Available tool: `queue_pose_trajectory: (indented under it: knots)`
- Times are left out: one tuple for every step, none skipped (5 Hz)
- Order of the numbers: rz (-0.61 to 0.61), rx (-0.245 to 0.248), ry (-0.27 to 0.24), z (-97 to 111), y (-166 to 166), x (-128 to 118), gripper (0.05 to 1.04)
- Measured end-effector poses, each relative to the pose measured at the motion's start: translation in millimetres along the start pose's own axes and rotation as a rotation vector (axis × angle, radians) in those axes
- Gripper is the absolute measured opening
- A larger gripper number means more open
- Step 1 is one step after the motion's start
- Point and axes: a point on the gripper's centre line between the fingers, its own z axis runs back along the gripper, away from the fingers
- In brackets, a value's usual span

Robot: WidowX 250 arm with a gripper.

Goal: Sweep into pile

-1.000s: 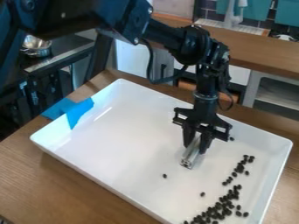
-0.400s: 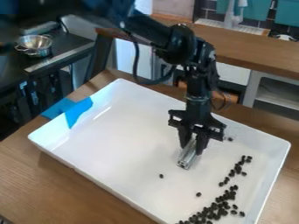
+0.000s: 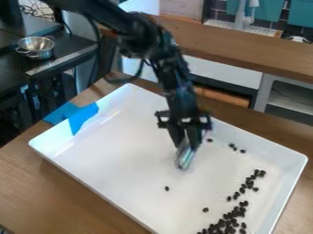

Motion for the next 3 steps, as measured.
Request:
queue_pose_trajectory:
  knots:
    - [-0.029, -0.051, 0.009, 34, 17, 9, 0.369]
    - [-0.051, 0.042, 0.031, 70, 62, 13, 0.369]
    - [-0.040, 0.206, 0.179, 37, 74, -42, 0.369]
